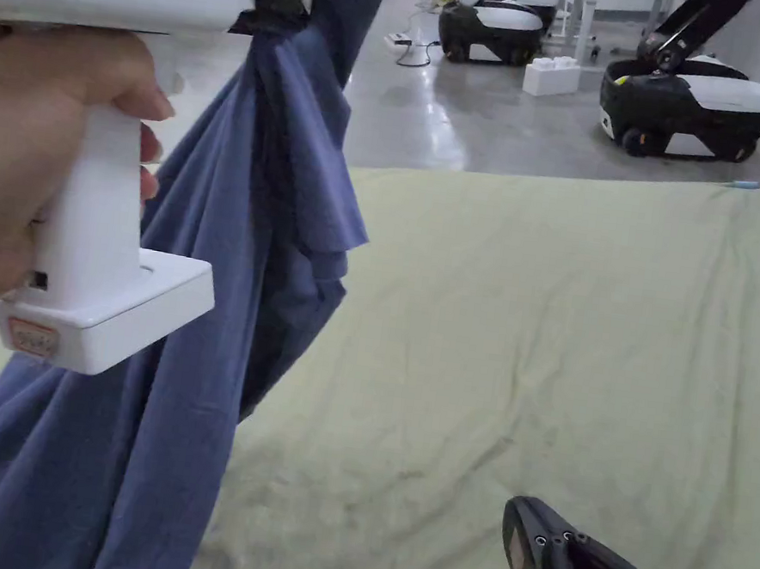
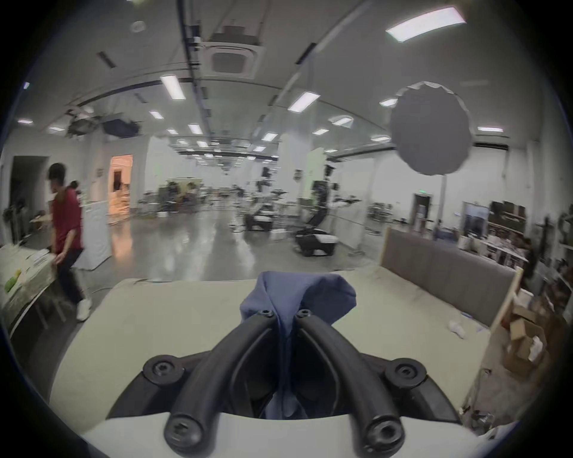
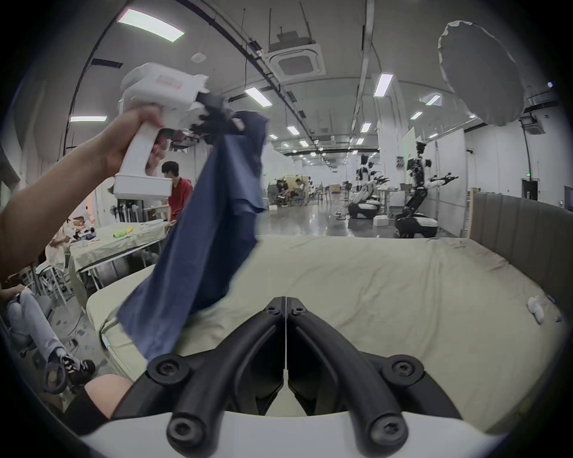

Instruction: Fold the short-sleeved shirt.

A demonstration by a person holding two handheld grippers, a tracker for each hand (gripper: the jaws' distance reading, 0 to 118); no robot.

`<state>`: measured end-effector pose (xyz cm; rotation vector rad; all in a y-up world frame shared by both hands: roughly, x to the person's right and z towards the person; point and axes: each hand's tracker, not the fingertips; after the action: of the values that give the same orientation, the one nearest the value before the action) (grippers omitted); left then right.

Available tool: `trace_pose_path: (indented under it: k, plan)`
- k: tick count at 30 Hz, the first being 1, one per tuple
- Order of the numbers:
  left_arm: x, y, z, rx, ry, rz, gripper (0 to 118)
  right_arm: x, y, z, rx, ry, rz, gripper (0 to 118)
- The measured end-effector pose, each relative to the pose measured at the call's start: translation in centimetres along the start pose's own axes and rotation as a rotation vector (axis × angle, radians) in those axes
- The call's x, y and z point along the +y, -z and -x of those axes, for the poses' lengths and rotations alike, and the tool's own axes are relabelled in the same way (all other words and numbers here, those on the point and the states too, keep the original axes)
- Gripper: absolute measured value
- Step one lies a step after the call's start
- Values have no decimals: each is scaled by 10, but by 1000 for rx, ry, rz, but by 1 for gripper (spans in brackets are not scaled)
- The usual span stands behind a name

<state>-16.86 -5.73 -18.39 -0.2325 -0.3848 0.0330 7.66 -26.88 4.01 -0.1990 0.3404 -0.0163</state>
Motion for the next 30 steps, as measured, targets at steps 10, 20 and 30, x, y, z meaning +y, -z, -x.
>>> trace_pose_path:
  k: [10, 20, 30]
  plan:
    - [-144, 194, -223, -275, 93, 402, 4, -11, -86, -85, -237, 64, 1, 3]
    - [-314, 242, -274, -245, 139, 714, 6, -24, -120, -134, -402, 52, 18, 3]
    - [-184, 104, -147, -163, -5, 210, 118, 0, -107, -117, -354, 38, -36, 3]
